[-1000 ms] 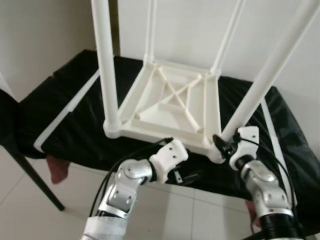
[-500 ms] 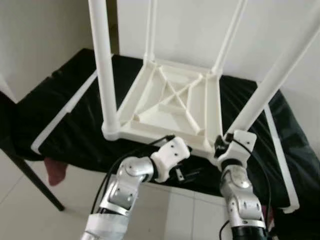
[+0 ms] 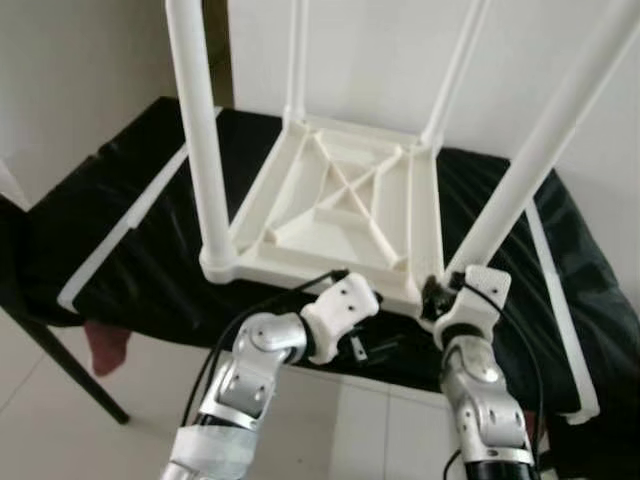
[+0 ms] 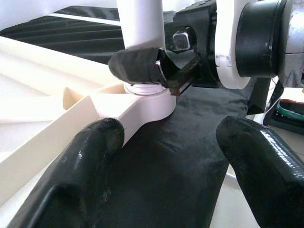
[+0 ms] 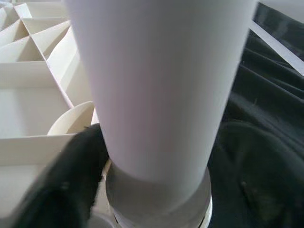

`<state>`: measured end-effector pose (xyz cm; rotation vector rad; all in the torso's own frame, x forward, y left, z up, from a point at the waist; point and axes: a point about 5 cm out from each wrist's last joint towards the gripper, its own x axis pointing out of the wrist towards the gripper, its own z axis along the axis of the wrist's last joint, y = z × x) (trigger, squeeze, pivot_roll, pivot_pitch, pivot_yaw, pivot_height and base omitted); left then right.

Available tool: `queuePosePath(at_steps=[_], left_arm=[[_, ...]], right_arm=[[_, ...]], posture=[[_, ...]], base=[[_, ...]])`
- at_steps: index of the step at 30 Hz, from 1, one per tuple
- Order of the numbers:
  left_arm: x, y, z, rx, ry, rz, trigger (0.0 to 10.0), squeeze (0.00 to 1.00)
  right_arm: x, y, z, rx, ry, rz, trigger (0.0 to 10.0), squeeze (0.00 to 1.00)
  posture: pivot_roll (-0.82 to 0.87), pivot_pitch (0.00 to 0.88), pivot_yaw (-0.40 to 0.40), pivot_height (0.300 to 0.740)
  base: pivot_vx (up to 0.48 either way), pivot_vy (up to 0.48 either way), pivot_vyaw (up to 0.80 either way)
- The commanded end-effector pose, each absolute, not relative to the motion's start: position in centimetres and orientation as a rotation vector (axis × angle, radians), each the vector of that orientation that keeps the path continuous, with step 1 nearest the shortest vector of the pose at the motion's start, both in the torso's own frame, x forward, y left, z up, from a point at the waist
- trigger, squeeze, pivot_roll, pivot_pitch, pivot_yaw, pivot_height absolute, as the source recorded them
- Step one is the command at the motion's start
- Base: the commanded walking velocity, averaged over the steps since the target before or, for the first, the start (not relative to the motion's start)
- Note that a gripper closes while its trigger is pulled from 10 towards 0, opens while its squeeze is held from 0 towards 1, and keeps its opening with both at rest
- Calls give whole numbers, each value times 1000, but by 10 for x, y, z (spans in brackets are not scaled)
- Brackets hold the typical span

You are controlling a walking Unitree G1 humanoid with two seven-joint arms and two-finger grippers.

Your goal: Building children table

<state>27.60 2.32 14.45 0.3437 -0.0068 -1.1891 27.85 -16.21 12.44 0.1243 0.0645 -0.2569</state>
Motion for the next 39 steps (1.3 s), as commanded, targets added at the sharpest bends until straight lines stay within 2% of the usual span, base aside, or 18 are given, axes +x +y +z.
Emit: queuePosePath(at_steps=[1,10,11,21,32,39], left_arm=[[281,22,145,328,-34,-1051,10000,0],[280,22,144,323,-32,-1060,10000,0],[279,22,144,321,-34,-1067,10000,0],[272,25,139,312,-28,-1141,10000,0],[273,28,139,314,-37,-1124,10000,0],[272,24,144,295,-61,-1139,10000,0]], right_arm=[[277,-163,126,144,58,-250,10000,1000],[278,-177,133,143,-3,-169,10000,1000],[277,-178,132,148,-5,-157,10000,8],[275,-188,127,113,-18,-20,10000,0],[278,-197,127,61,-22,134,10000,0],[288,-207,127,-60,-12,241,10000,0]], posture=[[3,8,-65,740],[7,0,-73,740],[7,0,-73,740],[9,0,-70,740],[7,0,-66,740],[8,0,-68,740]], base=[[0,0,0],[0,0,0],[0,0,0],[0,0,0],[0,0,0],[0,0,0]])
